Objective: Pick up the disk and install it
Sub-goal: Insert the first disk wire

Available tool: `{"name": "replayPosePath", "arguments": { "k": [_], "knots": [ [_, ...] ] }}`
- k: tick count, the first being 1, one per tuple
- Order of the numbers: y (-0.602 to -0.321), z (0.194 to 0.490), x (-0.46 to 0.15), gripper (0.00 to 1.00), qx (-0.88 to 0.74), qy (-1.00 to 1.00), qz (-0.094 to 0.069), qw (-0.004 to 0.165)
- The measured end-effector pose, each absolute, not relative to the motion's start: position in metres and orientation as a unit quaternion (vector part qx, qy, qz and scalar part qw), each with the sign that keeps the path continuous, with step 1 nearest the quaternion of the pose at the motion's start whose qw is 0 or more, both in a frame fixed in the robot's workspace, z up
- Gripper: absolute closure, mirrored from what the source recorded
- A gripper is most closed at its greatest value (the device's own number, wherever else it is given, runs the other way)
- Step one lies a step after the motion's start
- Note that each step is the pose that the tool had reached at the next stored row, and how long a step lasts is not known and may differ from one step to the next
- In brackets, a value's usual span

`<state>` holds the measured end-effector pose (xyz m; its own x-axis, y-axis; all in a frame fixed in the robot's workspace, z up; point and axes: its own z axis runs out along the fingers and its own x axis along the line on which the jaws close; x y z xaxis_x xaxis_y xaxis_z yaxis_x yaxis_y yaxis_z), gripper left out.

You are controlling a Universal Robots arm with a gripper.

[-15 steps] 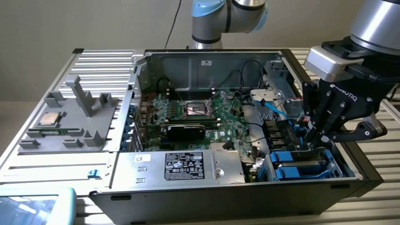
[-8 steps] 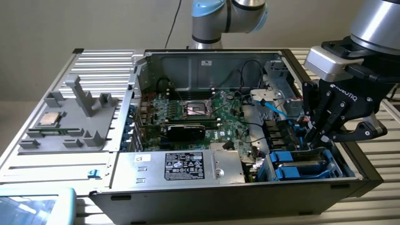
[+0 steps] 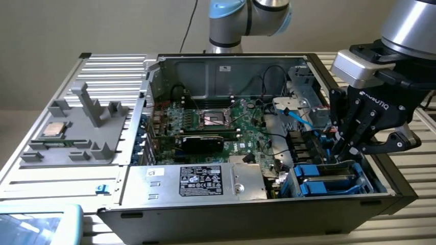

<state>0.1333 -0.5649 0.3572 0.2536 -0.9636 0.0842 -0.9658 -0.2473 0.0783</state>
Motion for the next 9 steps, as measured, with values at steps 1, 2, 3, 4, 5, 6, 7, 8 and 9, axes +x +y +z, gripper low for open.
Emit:
{"name": "replayPosePath", "arguments": {
  "k": [1, 2, 3, 4, 5, 6, 7, 8, 9],
  "knots": [
    [-0.5640, 0.3571, 0.1333, 0.84, 0.790, -0.611, 0.010, 0.058],
    [-0.5627, 0.3569, 0.1333, 0.84, 0.789, -0.611, 0.011, 0.059],
    [-0.5614, 0.3566, 0.1333, 0.84, 0.789, -0.611, 0.012, 0.061],
    [-0.5604, 0.3561, 0.1333, 0.84, 0.789, -0.611, 0.015, 0.064],
    [-0.5597, 0.3557, 0.1333, 0.84, 0.789, -0.611, 0.017, 0.066],
    [-0.5595, 0.3551, 0.1333, 0.84, 0.788, -0.612, 0.018, 0.068],
    [-0.5595, 0.3545, 0.1333, 0.84, 0.786, -0.614, 0.019, 0.069],
    [-0.5595, 0.3542, 0.1333, 0.84, 0.784, -0.617, 0.018, 0.070],
    [-0.5596, 0.3541, 0.1333, 0.84, 0.781, -0.620, 0.018, 0.070]
  ]
}}
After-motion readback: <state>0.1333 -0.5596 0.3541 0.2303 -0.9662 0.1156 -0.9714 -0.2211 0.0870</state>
